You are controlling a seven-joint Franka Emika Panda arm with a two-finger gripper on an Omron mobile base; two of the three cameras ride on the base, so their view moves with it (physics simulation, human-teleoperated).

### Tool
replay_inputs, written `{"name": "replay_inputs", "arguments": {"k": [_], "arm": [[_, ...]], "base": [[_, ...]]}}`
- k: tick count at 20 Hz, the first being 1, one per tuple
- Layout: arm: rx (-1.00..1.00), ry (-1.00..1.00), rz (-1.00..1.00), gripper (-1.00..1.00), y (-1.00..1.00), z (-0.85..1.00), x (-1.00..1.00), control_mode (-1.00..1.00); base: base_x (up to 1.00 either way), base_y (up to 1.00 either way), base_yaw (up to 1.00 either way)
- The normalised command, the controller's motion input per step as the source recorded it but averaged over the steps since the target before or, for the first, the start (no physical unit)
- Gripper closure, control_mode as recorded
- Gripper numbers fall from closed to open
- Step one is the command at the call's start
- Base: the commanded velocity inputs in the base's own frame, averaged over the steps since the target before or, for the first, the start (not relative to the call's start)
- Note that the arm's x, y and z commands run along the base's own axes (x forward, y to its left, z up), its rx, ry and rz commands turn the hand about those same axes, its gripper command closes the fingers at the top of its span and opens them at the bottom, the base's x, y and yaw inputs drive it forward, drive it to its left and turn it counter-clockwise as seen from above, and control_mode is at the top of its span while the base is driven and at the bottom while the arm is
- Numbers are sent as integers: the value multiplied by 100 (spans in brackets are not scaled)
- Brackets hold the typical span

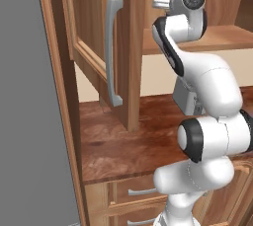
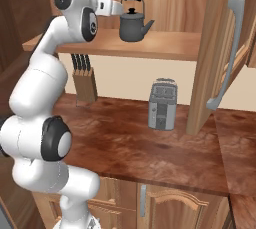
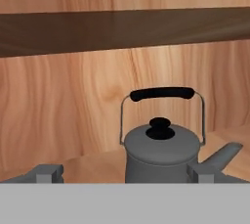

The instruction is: Open the cabinet, pick the kettle from the cabinet, and place it in the sink.

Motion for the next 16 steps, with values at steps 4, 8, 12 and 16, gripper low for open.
{"name": "replay_inputs", "arguments": {"k": [4, 8, 12, 16], "arm": [[1, 0, 0, -100, 0, -2, 23, -100], [0, 0, 0, -100, -1, 0, 28, -100], [0, 0, 0, -100, -5, 0, 24, -100], [1, 0, 0, -100, -4, -3, 24, -100]], "base": [[0, 0, 0], [0, 0, 0], [0, 0, 0], [0, 0, 0]]}}
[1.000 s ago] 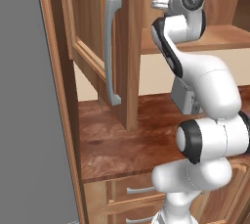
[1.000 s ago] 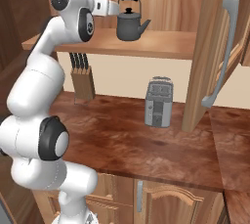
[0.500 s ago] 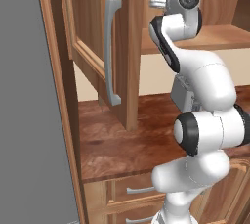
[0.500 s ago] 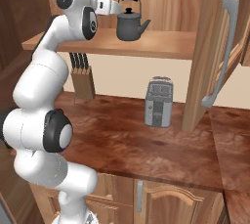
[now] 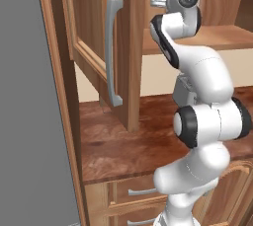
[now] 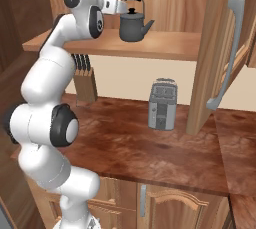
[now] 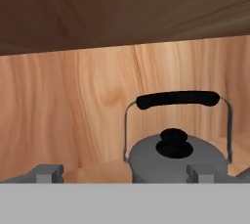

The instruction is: Open the cabinet, pick the kettle from the cabinet, and place it in the sink.

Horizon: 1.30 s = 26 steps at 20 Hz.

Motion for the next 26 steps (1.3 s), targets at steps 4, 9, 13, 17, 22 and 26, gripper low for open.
{"name": "replay_inputs", "arguments": {"k": [4, 9, 13, 17, 22, 26], "arm": [[1, 0, 0, -100, 0, -3, 25, -100], [2, 0, 0, -100, 0, -4, 26, -100], [1, 0, 1, -100, 0, -3, 29, -100], [1, 0, 2, -100, 0, -3, 28, -100], [0, 0, 3, -100, -4, 0, 26, -100], [0, 0, 3, -100, -7, 0, 20, -100]], "base": [[0, 0, 0], [0, 0, 0], [0, 0, 0], [0, 0, 0], [0, 0, 0], [0, 0, 0]]}}
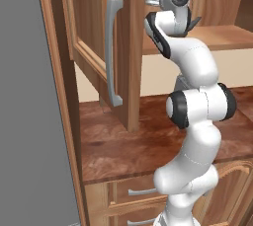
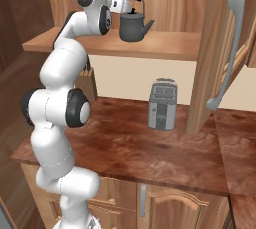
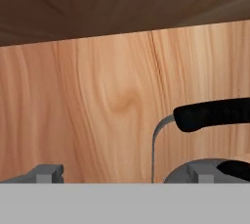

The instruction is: Open the cabinet, pick the kettle from the cabinet, and place it in the sink.

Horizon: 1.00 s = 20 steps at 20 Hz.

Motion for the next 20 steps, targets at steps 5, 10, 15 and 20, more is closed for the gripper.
{"name": "replay_inputs", "arguments": {"k": [5, 10, 15, 20], "arm": [[0, 0, 2, -100, -10, 0, 18, -100], [0, 0, 1, -100, -10, -1, 18, -100], [0, 0, 0, -100, -8, -3, 20, -100], [0, 0, 0, -100, -7, -3, 16, -100]], "base": [[0, 0, 0], [0, 0, 0], [0, 0, 0], [0, 0, 0]]}}
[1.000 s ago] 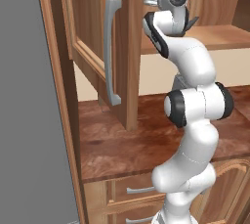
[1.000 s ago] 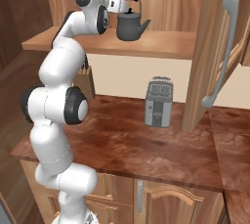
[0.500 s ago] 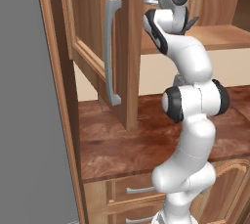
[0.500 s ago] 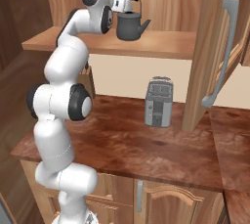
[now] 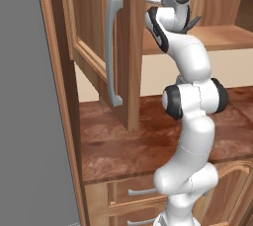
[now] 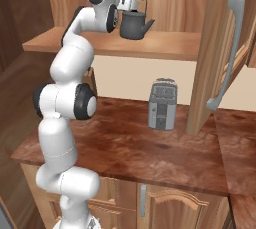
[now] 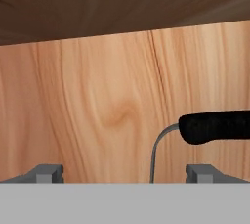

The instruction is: Open the cabinet, pick the kettle from the cabinet, and place it in the sink.

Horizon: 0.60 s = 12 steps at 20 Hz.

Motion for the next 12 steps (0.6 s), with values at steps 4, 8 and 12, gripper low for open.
{"name": "replay_inputs", "arguments": {"k": [4, 8, 12], "arm": [[0, 0, 0, -100, -2, -5, 2, -100], [0, 0, 0, -100, 1, -9, 0, -100], [0, 0, 0, 100, 2, -11, 0, -100]], "base": [[0, 0, 0], [0, 0, 0], [0, 0, 0]]}}
